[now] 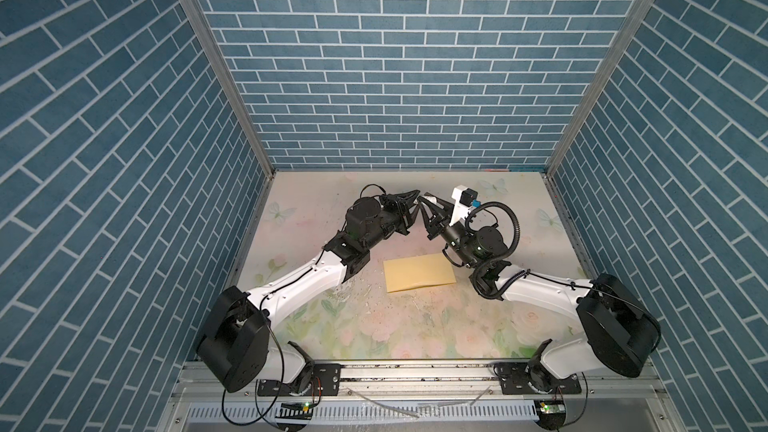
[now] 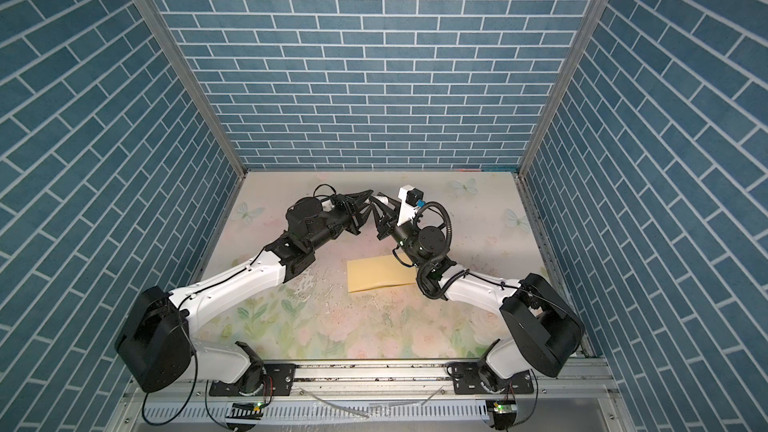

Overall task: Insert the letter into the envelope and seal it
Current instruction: 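Open the right gripper and pull it away while the left holds the glue stick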

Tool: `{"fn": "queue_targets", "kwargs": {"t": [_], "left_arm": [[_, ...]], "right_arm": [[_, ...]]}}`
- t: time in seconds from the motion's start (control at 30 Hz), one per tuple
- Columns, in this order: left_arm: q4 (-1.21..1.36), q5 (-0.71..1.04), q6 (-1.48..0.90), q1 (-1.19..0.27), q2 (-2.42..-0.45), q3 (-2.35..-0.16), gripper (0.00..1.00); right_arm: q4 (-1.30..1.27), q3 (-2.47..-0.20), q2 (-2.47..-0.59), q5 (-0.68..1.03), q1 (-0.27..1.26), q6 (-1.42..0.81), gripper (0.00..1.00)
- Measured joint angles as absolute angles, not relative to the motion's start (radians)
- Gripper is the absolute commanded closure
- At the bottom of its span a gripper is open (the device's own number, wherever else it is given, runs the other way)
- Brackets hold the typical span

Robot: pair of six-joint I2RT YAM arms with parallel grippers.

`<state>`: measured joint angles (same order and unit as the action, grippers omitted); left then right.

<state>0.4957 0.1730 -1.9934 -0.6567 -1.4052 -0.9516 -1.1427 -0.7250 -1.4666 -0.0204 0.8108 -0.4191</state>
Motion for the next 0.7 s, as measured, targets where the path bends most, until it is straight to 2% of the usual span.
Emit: {"fn": "queue_targets", "kwargs": {"t": [0.03, 0.13, 0.23, 0.43, 0.7], "left_arm": [[0.486, 0.177, -1.965, -0.653, -1.405, -0.953, 1.00], [0.432, 0.178, -1.865, -0.632, -1.403, -0.953, 1.00], [0.332, 0.172, -1.731, -0.602, -1.385, -0.954, 1.00], [0.039, 0.098, -1.401, -0.574, -1.293, -1.007, 1.00], [-0.195, -0.040, -1.024, -0.574, -1.208, -1.047, 1.00]], "right_arm": [[-1.133, -0.725, -1.465, -0.019, 0.812, -0.416, 0.57], [-1.067, -0.725, -1.438, -0.012, 0.815, -0.400, 0.41], [-0.950, -0.723, -1.367, -0.012, 0.818, -0.384, 0.31], [-0.618, -0.723, -1.159, -0.059, 0.818, -0.393, 0.17], [0.005, -0.792, -1.062, -0.194, 0.826, -0.585, 0.16]]}}
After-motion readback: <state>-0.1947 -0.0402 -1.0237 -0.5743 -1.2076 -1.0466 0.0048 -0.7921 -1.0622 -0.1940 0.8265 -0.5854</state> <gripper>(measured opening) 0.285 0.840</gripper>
